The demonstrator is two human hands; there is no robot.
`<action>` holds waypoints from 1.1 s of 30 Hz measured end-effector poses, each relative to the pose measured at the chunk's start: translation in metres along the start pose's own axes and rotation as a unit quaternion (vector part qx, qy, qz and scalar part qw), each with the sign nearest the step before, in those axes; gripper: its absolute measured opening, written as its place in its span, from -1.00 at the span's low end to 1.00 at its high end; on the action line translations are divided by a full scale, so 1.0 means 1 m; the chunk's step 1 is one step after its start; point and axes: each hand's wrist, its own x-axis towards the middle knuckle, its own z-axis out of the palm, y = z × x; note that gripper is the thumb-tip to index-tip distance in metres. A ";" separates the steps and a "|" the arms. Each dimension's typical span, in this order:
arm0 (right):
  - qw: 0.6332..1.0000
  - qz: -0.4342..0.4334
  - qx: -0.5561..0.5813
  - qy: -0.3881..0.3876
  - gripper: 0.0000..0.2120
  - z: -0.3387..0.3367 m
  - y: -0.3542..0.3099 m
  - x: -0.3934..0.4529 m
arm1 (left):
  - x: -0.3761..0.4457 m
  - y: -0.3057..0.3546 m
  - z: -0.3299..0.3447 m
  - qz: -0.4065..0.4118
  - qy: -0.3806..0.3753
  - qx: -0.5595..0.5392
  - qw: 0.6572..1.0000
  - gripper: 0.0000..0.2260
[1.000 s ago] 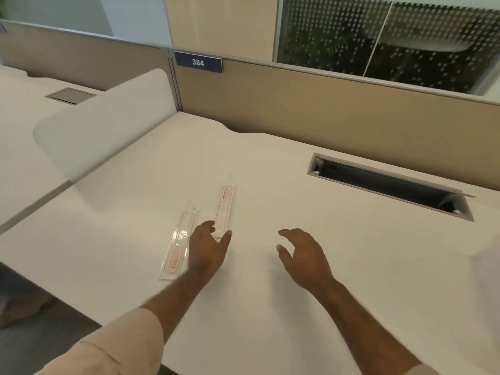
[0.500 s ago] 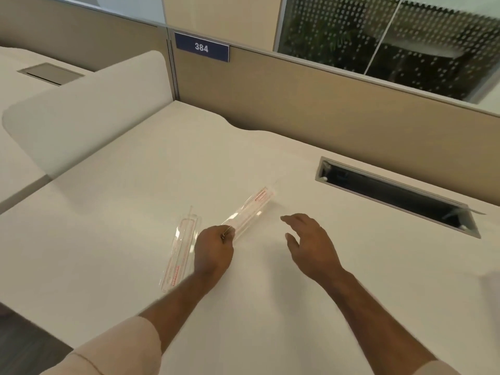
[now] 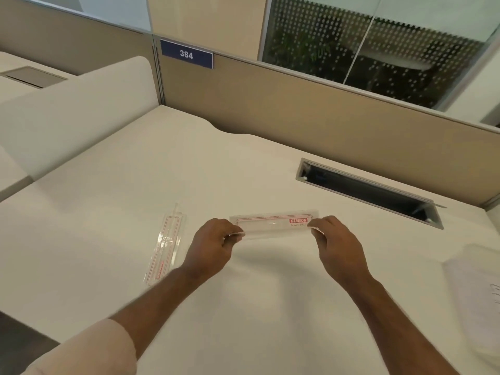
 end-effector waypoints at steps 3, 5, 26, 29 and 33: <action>1.000 0.012 0.015 0.004 -0.87 -0.014 0.011 -0.021 | -0.006 0.021 0.004 0.014 -0.002 0.002 1.000 -0.90; 0.999 0.017 0.028 0.017 -0.87 -0.024 0.019 -0.035 | -0.012 0.037 0.008 0.013 -0.008 -0.013 1.000 -0.90; 0.989 0.034 0.067 0.126 -0.83 -0.079 0.078 -0.147 | -0.068 0.117 0.048 -0.295 -0.277 -0.475 0.781 -0.45; 0.989 0.028 0.085 0.119 -0.83 -0.074 0.077 -0.151 | -0.068 0.118 0.047 -0.302 -0.247 -0.499 0.774 -0.49; 0.987 0.032 0.111 0.116 -0.81 -0.067 0.073 -0.154 | -0.064 0.113 0.042 -0.290 -0.252 -0.489 0.783 -0.61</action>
